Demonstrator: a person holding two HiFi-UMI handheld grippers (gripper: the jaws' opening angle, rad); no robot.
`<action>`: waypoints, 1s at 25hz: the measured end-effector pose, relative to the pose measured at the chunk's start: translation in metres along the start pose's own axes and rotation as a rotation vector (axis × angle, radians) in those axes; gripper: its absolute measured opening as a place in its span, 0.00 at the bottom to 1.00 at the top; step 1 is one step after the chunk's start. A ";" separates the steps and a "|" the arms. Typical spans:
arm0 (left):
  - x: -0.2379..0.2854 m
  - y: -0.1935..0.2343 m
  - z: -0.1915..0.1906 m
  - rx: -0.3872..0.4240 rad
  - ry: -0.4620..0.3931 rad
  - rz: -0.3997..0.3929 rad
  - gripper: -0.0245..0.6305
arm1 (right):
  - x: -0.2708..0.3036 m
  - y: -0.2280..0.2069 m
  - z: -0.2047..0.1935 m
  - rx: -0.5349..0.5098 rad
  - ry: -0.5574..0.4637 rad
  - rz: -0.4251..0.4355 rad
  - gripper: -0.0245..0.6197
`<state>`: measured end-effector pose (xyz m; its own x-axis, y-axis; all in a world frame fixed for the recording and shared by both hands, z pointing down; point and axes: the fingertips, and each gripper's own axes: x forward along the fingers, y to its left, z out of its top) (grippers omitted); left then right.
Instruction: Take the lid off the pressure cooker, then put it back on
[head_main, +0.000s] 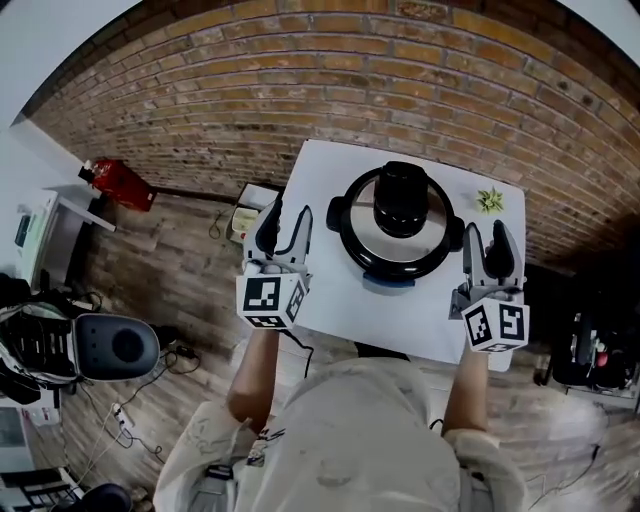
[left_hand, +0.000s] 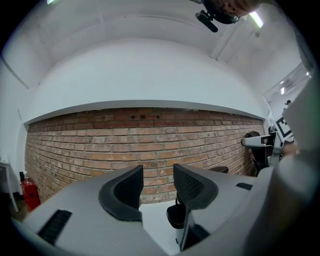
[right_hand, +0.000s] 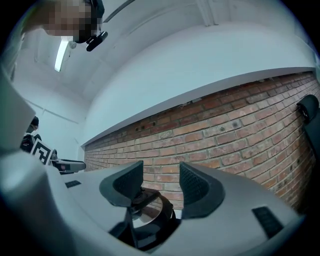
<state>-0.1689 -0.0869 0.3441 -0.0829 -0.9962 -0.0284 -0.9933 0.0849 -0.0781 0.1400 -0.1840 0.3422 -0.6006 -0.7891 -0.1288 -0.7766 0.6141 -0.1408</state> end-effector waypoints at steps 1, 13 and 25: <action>0.009 0.000 0.001 0.004 0.005 -0.009 0.35 | 0.006 -0.004 0.002 -0.001 -0.004 -0.003 0.38; 0.082 0.004 -0.011 0.007 0.044 -0.135 0.35 | 0.046 -0.025 0.018 -0.025 -0.019 -0.076 0.38; 0.101 0.005 -0.047 -0.048 0.151 -0.365 0.34 | 0.045 -0.009 0.026 -0.095 0.019 -0.128 0.38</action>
<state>-0.1858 -0.1877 0.3881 0.2686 -0.9531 0.1396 -0.9621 -0.2725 -0.0093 0.1243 -0.2246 0.3125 -0.4984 -0.8615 -0.0969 -0.8610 0.5050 -0.0608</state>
